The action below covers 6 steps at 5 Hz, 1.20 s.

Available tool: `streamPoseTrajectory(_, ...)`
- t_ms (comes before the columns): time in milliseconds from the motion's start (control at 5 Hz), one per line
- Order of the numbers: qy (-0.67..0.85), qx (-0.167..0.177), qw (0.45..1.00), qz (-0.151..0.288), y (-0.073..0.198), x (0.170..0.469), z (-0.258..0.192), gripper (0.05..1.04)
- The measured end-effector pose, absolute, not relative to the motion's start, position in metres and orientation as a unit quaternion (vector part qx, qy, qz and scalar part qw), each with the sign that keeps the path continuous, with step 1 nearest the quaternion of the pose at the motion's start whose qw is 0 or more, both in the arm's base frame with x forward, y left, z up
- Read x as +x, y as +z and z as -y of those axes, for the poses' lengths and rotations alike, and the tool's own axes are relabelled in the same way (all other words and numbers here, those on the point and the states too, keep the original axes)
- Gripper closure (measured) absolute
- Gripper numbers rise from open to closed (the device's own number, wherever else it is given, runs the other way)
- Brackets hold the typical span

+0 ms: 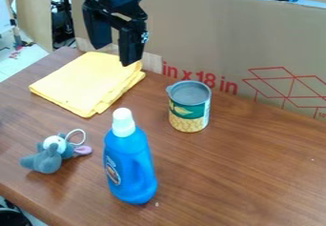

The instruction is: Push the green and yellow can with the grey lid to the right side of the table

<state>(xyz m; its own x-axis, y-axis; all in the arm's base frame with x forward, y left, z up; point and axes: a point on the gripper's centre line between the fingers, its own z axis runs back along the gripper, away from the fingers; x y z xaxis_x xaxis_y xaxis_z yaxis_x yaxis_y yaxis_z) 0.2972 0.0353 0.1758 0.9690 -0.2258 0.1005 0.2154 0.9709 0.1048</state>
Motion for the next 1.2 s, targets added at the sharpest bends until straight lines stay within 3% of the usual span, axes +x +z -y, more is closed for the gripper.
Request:
streamPoseTrajectory(200, -0.111, 0.043, 0.992, 0.042, 0.167, 0.297, -0.036, 0.08)
streamPoseTrajectory(800, -0.123, 0.045, 0.989, 0.065, 0.143, 0.345, -0.062, 0.08)
streamPoseTrajectory(1200, -0.124, 0.064, 0.99, 0.034, 0.116, 0.374, -0.074, 0.08)
